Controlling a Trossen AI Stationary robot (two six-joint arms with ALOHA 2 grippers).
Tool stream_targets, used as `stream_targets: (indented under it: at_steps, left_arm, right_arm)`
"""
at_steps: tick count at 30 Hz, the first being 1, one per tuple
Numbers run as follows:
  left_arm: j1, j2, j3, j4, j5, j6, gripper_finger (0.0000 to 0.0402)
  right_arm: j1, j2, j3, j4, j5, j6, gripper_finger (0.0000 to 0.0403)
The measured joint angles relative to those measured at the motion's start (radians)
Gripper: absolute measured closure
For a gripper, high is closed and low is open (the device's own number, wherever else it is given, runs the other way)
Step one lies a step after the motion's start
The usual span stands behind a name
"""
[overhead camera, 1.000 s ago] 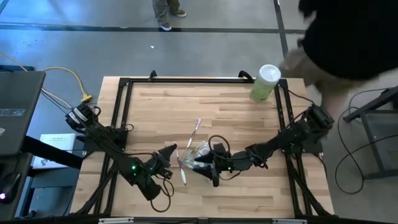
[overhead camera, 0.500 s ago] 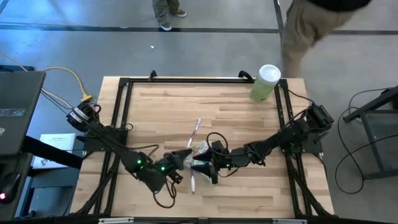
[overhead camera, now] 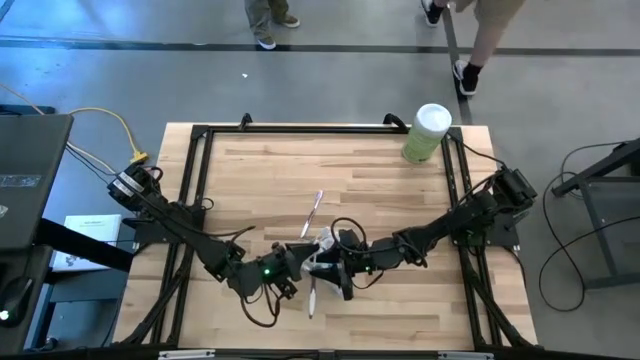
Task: Pick & Place toothbrushing station
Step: Put the purple toothbrush into the transparent organizer
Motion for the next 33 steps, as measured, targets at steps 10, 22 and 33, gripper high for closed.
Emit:
stream_targets:
  at_steps: [10, 22, 33]
  left_arm:
    - [0.004, 0.000, 0.000, 0.008, 0.031, 0.022, 0.0388]
    - [-0.085, 0.001, -0.002, 0.108, 0.062, -0.392, 0.0237]
    - [-0.179, -0.034, -0.005, 0.095, -0.184, -0.850, 0.0215]
  right_arm:
    - [-0.001, 0.001, -0.001, -0.024, 0.003, -0.072, 0.0385]
    - [0.012, 0.002, 0.000, -0.009, 0.003, -0.151, 0.0393]
    - [0.171, -0.072, 0.001, -0.089, 0.369, -0.425, 0.0395]
